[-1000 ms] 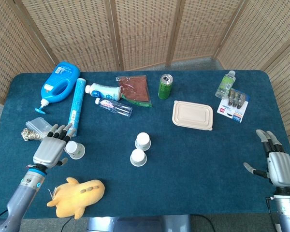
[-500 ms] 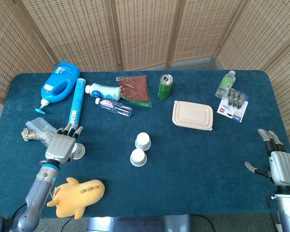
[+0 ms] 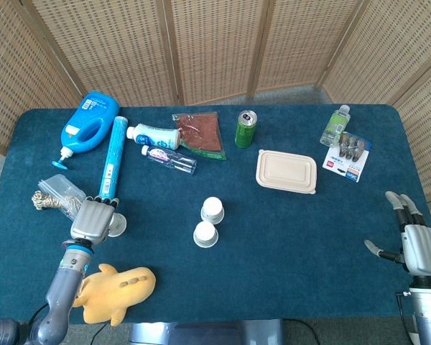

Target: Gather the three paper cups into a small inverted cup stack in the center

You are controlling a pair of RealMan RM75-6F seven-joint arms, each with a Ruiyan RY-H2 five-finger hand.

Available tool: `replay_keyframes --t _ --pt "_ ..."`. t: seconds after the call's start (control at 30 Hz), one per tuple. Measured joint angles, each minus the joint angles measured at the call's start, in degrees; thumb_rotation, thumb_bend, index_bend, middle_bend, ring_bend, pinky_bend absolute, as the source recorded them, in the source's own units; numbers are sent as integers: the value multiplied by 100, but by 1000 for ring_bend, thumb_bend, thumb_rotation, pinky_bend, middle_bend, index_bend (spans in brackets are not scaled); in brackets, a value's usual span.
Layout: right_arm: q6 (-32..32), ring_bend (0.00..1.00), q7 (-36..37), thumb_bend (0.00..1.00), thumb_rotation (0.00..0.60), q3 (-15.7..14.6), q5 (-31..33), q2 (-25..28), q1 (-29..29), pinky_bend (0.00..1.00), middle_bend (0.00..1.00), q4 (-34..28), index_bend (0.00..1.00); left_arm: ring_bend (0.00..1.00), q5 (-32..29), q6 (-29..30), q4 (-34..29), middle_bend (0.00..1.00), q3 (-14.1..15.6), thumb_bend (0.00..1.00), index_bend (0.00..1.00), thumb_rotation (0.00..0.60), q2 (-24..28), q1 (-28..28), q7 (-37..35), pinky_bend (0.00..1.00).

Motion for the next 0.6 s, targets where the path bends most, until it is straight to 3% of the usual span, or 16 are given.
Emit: replay_keyframes --t 0.4,0.6 --pt "-49 66 51 85 600 40 16 -35 -15 177 131 39 0 370 149 167 -118 453 -27 288 289 600 25 -24 -266 484" --pt "-78 67 50 87 600 43 15 -46 -21 178 131 39 0 368 600 161 -327 466 -53 286 290 600 231 -34 -624 482"
